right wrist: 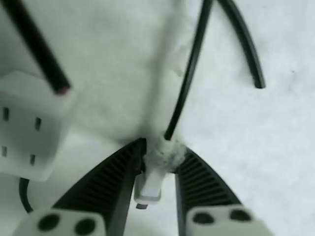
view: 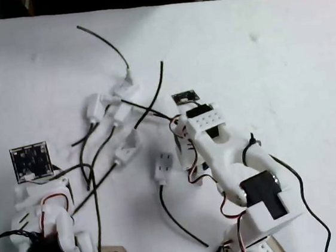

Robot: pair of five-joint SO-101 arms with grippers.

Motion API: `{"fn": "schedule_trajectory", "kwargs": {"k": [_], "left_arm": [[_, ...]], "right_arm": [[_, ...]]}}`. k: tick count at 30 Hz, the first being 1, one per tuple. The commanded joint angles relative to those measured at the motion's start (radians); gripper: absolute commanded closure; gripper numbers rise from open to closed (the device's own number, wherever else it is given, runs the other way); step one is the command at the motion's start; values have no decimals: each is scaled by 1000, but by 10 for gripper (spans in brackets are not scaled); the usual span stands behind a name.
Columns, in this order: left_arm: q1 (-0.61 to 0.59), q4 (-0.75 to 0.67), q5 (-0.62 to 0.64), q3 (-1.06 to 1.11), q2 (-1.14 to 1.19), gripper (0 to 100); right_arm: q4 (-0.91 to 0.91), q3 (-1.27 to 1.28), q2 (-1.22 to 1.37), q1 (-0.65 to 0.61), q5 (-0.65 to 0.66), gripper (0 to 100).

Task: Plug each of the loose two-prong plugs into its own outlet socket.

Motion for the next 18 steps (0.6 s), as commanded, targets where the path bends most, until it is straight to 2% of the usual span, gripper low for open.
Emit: {"fn": "schedule_trajectory", "kwargs": {"k": [1,7,13,18], "left_arm": [[1,-23,11,2,-1,975],[1,-23,11,2,-1,974],[1,-21,11,2,-1,975],[1,-21,11,2,-1,975]], "right_arm": [[84,-74,-13,-13,-8,985],[214,-153,-61,-13,-2,981],[309,-155,-291,-24,2,981],[363,-140,-541,-13,110,981]]}}
